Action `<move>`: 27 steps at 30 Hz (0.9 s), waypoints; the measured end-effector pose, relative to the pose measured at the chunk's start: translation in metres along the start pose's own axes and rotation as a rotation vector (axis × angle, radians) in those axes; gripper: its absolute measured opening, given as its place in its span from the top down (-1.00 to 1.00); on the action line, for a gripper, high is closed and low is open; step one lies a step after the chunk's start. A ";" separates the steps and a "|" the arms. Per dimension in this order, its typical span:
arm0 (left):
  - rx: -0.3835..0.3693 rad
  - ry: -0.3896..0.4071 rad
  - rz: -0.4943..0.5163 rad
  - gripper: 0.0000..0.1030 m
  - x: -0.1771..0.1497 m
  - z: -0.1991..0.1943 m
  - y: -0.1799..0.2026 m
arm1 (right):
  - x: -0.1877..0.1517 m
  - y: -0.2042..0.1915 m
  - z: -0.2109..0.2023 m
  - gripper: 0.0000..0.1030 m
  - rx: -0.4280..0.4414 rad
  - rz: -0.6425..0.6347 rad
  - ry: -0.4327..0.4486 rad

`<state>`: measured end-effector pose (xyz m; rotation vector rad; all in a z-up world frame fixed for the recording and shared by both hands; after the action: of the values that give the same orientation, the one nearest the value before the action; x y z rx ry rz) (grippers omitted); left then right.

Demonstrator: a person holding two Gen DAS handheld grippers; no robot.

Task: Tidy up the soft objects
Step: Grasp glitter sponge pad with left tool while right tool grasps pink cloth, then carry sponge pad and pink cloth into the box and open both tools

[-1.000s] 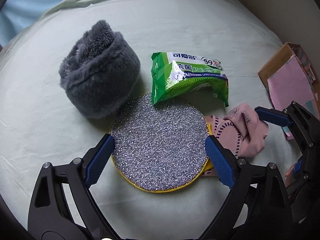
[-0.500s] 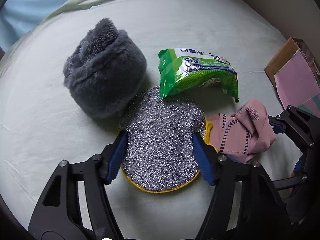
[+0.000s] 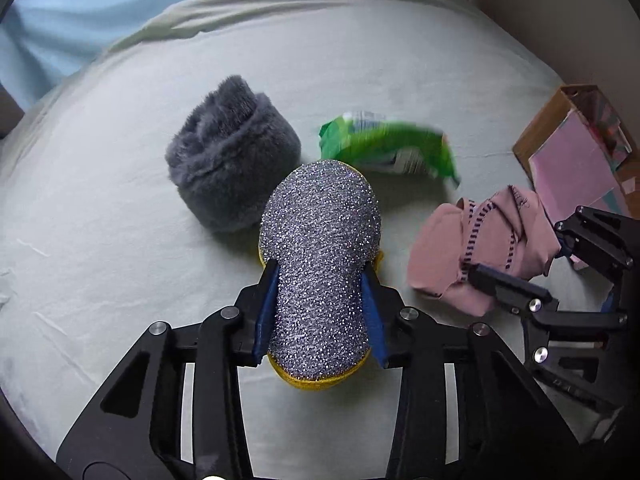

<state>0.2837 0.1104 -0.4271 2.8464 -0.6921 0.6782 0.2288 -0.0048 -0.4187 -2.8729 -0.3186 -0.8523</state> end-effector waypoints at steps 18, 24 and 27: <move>0.066 0.092 -0.090 0.32 0.030 -0.152 0.044 | 0.037 0.023 -0.163 0.34 -0.005 0.066 0.119; 0.082 0.119 -0.151 0.32 0.039 -0.199 0.084 | 0.038 0.055 -0.227 0.34 -0.014 0.102 0.158; 0.074 0.126 -0.192 0.32 0.046 -0.214 0.112 | 0.038 0.076 -0.254 0.34 -0.039 0.119 0.166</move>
<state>0.1844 0.0419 -0.2130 2.8560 -0.3758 0.8584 0.1445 -0.1186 -0.1914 -2.7987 -0.1130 -1.0764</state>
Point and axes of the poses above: each gripper's, at about its wrist camera, not at the fingertips, and z roughly the way its jaws point, y to its right, x to its top, the point moved 1 cm from there along z, roughly the way its jaws point, and after that the axes turned 1 degree about x, right-handed, at the moved point
